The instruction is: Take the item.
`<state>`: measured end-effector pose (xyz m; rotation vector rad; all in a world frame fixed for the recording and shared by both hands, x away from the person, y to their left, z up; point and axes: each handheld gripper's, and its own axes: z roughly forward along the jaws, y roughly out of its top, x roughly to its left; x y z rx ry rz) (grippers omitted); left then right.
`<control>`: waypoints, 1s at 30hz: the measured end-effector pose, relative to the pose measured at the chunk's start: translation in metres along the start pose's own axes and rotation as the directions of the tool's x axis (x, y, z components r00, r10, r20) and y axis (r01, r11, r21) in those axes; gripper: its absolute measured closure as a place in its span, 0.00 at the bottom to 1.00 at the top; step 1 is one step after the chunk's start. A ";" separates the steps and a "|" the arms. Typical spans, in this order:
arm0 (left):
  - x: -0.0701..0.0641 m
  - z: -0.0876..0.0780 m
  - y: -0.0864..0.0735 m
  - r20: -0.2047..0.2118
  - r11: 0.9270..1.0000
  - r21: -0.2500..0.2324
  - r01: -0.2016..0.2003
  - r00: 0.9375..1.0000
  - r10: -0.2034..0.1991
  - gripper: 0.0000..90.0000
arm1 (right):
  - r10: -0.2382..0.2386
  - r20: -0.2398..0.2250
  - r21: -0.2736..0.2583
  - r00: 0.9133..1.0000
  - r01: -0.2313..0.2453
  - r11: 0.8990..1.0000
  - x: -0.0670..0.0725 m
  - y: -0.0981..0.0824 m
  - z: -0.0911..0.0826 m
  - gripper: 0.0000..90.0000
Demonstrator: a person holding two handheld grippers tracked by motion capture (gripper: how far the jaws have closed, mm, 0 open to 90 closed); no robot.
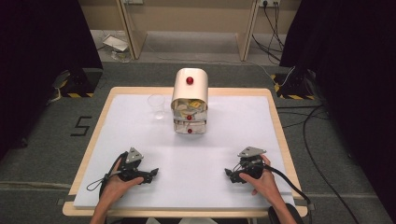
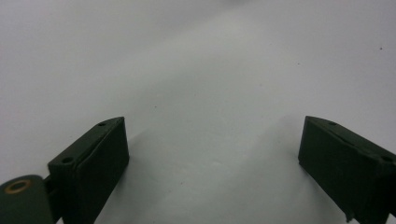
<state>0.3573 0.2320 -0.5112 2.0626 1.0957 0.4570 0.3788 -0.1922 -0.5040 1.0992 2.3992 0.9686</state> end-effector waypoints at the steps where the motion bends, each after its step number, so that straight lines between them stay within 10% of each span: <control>1: 0.000 0.000 0.000 0.000 1.000 -0.001 0.000 1.000 0.000 0.09 | 0.000 0.000 0.000 1.000 0.000 1.000 0.000 0.000 0.000 0.00; 15: 0.002 -0.003 0.003 0.019 1.000 -0.014 0.007 1.000 -0.007 0.16 | 0.000 0.000 0.000 1.000 0.000 1.000 0.000 0.000 0.000 0.00; 30: -0.014 -0.007 0.049 0.054 0.988 -0.148 -0.048 0.997 0.056 0.17 | 0.000 0.001 0.000 1.000 0.000 1.000 0.000 0.000 0.000 0.00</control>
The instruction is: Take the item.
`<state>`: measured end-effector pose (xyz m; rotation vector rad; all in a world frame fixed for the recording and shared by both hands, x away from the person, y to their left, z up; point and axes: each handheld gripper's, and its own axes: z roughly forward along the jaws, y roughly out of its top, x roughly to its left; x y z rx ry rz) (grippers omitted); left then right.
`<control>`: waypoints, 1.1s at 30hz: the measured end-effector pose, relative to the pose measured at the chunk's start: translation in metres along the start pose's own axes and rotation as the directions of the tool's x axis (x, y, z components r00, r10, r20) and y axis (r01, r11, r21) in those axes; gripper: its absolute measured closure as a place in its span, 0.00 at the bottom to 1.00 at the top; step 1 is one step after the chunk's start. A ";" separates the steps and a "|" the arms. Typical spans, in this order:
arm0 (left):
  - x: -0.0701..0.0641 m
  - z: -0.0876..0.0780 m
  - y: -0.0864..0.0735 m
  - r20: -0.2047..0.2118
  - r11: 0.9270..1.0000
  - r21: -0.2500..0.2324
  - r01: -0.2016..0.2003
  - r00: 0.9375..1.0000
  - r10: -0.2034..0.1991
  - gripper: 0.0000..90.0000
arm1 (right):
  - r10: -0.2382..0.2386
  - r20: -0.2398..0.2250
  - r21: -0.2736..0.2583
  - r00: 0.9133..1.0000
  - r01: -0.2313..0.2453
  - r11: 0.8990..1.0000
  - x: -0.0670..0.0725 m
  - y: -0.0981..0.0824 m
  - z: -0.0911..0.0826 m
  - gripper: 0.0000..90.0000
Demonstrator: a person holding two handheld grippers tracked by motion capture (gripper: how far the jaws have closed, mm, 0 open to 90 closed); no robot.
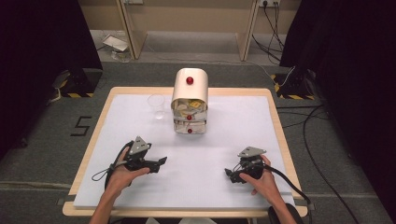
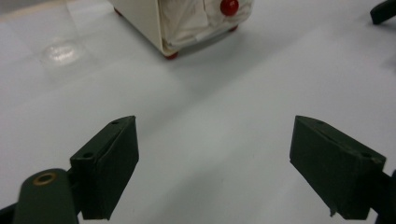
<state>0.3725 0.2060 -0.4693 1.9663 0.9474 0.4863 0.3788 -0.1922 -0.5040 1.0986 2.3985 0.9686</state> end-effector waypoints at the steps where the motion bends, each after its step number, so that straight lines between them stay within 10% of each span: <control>1: -0.001 0.000 0.004 0.009 1.000 -0.013 -0.002 1.000 0.002 0.17 | 0.001 -0.001 0.000 1.000 -0.001 1.000 0.000 0.000 0.000 0.00; 17: -0.012 0.008 0.073 0.165 0.989 -0.139 -0.048 0.984 0.071 0.18 | 0.000 0.000 0.000 1.000 0.000 1.000 0.000 0.000 0.000 0.00; 33: -0.015 0.023 0.119 0.117 0.978 -0.163 -0.131 0.982 0.151 0.20 | -0.002 0.000 0.000 1.000 0.002 1.000 0.000 0.000 0.000 0.00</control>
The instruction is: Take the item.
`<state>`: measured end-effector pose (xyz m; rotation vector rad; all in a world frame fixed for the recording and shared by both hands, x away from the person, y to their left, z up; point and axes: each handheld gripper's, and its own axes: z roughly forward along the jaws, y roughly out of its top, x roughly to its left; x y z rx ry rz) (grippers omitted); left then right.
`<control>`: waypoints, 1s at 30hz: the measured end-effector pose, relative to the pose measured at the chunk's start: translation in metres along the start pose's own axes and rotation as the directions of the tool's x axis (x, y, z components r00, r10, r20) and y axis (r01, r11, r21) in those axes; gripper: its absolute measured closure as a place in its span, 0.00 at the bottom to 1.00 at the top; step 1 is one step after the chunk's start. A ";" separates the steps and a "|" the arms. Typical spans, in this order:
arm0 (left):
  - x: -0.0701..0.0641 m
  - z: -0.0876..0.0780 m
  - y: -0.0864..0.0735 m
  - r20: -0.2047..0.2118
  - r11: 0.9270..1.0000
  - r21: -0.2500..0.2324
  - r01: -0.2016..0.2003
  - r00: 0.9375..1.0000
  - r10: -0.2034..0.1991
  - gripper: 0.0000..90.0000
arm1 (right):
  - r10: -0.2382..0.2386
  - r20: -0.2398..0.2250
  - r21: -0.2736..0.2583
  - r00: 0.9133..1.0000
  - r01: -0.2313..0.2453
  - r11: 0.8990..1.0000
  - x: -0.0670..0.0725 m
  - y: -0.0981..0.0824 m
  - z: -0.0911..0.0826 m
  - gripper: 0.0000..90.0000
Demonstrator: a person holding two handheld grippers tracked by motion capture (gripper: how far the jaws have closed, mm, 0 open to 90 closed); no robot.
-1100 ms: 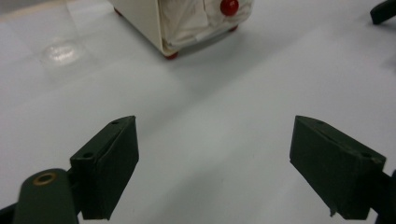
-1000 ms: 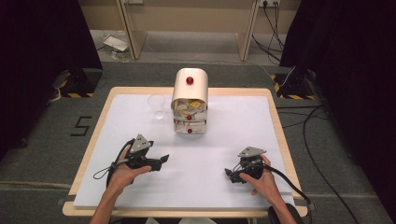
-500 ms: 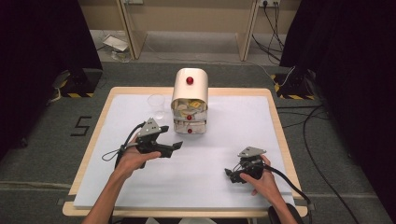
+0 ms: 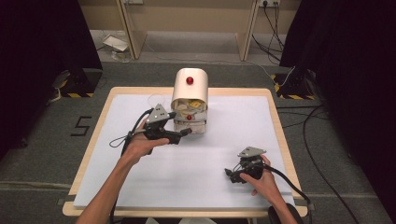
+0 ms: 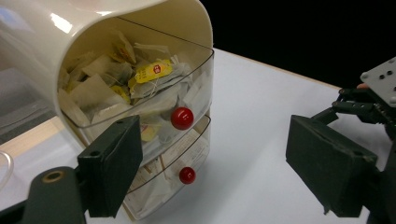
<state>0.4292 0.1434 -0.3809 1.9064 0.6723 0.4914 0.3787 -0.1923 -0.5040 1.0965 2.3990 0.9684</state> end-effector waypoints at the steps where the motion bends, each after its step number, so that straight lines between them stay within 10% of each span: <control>1: 0.001 0.002 0.002 -0.009 1.000 -0.002 -0.004 1.000 0.004 0.21 | -0.003 0.000 -0.001 1.000 0.003 1.000 0.000 0.000 0.000 0.00; 17: 0.001 0.035 0.022 -0.007 0.995 0.065 -0.077 0.997 0.078 0.20 | 0.001 0.000 0.000 1.000 -0.001 1.000 0.000 0.000 0.000 0.00; 30: -0.006 0.026 0.018 0.041 0.991 0.089 -0.103 0.994 0.100 0.19 | 0.001 0.001 0.000 1.000 -0.001 1.000 0.000 0.000 0.000 0.00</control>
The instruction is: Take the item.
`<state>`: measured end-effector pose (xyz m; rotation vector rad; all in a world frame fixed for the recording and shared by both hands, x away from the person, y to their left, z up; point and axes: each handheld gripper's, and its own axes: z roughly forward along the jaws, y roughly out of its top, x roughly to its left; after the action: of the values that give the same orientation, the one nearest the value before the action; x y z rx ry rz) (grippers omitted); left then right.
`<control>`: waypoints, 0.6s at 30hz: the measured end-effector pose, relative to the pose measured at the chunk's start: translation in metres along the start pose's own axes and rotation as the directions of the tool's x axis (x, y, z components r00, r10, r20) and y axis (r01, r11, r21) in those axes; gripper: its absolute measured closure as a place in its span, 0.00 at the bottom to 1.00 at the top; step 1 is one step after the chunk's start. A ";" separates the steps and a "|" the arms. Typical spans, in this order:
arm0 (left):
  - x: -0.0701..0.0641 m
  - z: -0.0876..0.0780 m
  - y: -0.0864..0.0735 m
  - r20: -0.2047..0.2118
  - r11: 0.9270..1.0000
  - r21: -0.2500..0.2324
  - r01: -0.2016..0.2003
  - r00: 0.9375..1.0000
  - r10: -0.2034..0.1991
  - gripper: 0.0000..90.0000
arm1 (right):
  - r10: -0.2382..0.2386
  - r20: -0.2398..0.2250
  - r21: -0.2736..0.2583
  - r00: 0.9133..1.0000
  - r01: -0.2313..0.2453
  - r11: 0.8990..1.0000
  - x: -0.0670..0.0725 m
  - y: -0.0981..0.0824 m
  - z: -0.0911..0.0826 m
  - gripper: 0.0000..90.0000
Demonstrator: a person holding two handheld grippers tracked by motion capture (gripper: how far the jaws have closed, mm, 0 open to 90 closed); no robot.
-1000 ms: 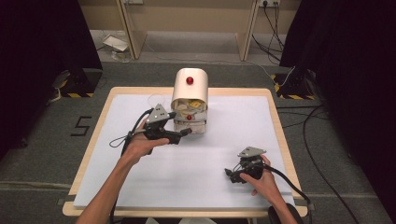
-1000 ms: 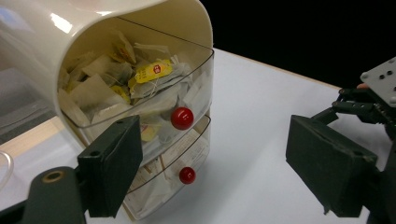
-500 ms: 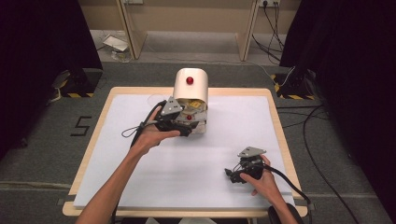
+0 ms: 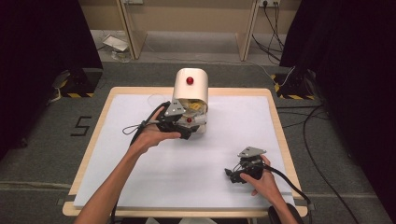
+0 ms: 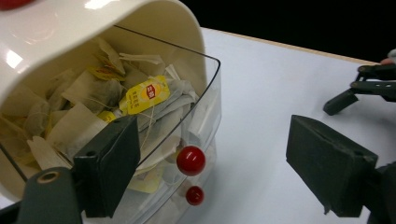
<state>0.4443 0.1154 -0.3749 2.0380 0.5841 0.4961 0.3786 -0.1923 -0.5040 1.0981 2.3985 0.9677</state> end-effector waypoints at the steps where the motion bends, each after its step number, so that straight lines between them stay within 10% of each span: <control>1: -0.002 -0.002 -0.001 0.006 1.000 -0.002 -0.001 1.000 0.001 0.19 | -0.001 0.000 0.000 1.000 0.001 1.000 0.000 0.000 0.000 0.00; 18: -0.024 -0.014 -0.011 0.004 0.999 0.020 -0.029 1.000 0.029 0.20 | -0.002 0.000 0.000 1.000 0.002 1.000 0.000 0.000 0.000 0.00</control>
<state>0.4148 0.1157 -0.3798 2.0683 0.5601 0.5054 0.3786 -0.1924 -0.5041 1.0951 2.3988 0.9672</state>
